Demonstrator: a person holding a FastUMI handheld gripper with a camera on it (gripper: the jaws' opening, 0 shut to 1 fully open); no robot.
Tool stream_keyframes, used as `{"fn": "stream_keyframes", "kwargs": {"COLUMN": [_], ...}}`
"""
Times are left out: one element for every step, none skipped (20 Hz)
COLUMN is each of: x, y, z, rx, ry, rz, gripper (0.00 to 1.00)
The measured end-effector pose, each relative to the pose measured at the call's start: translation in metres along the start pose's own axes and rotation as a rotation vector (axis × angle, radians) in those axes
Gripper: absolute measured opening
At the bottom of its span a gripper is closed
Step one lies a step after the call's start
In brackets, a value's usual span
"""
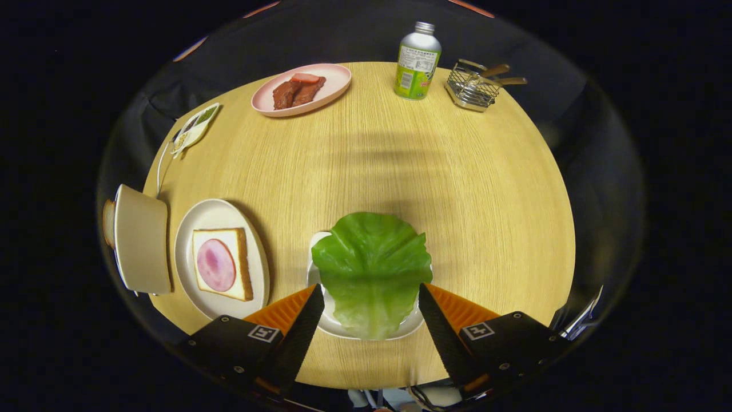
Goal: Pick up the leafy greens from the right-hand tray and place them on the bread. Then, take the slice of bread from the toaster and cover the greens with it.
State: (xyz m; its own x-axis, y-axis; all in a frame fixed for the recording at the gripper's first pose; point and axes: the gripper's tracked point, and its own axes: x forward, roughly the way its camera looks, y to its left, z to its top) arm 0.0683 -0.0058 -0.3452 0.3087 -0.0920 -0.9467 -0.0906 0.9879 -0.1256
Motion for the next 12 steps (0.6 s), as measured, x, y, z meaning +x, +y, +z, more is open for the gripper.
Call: {"fn": "stream_keyframes", "kwargs": {"x": [0.004,0.009,0.013,0.019,0.023,0.028,0.032,0.034,0.037,0.039,0.041,0.042], "y": [0.001,0.003,0.003,0.003,0.003,0.003,0.005,0.006,0.009,0.009,0.01,0.007], "z": [-0.002,-0.003,-0.004,-0.006,-0.008,-0.009,-0.012,-0.014,-0.015,-0.017,-0.017,-0.017], "rx": [0.004,0.012,0.022,0.028,0.03,0.032,0.039,0.054,0.063,0.065,0.067,0.062], "ry": [0.013,0.025,0.037,0.049,0.056,0.062,0.073,0.089,0.094,0.101,0.101,0.1], "rz": [0.005,0.014,0.017,0.019,0.021,0.021,0.029,0.041,0.054,0.061,0.062,0.045], "gripper": [1.0,1.0,1.0,1.0,1.0,1.0,1.0,0.99,0.99,0.96,0.94,0.89]}}
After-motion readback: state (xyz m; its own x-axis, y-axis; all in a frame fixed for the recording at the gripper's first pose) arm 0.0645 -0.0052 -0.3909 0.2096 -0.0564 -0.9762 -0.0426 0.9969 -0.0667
